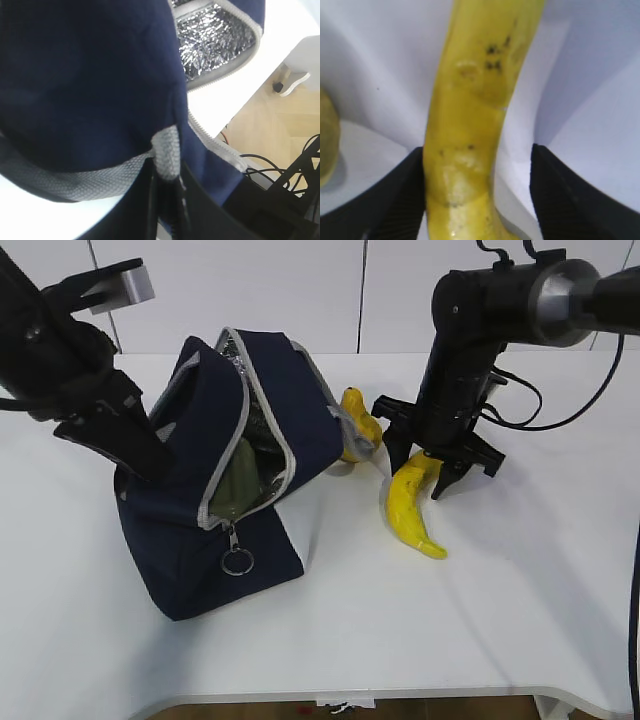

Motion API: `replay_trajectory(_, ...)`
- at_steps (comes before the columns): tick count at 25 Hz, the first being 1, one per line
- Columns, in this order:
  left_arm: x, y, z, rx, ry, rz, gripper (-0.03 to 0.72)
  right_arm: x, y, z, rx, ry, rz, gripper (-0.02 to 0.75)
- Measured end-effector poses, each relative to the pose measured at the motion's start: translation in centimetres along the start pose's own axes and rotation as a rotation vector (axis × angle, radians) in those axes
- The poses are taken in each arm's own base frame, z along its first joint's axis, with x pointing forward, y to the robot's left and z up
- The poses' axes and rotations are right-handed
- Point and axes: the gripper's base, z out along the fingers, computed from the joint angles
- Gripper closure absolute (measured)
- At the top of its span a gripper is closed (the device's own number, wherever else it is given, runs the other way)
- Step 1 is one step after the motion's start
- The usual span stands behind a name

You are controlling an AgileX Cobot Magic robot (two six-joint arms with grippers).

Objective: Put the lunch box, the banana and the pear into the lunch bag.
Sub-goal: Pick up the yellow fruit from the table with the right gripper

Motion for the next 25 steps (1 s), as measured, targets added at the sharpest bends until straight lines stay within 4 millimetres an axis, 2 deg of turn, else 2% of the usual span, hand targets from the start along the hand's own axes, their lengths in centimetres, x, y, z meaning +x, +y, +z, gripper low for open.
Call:
replay_trajectory(5,0.1,0.0,0.0,0.005,0.009,0.000,0.676,0.0,0.0,0.0,-0.003,-0.002,-0.006,0.447)
replay_trajectory(7,0.1,-0.1,0.0,0.007,0.011,0.000,0.676,0.0,0.0,0.0,-0.003,-0.002,-0.008,0.483)
replay_trajectory(12,0.1,-0.1,0.0,0.006,0.011,0.000,0.676,-0.3,-0.7,-0.6,0.111,-0.015,-0.046,0.496)
replay_trajectory(15,0.1,-0.1,0.0,0.006,0.011,0.000,0.676,-1.5,-0.6,-1.9,0.148,-0.108,-0.148,0.496)
replay_trajectory(18,0.1,-0.1,0.0,0.007,0.012,0.000,0.676,-2.3,0.0,-3.4,0.142,-0.167,-0.308,0.496)
replay_trajectory(25,-0.1,0.0,0.0,-0.001,-0.010,-0.049,0.676,-2.8,1.6,-6.6,0.050,-0.211,-0.530,0.496)
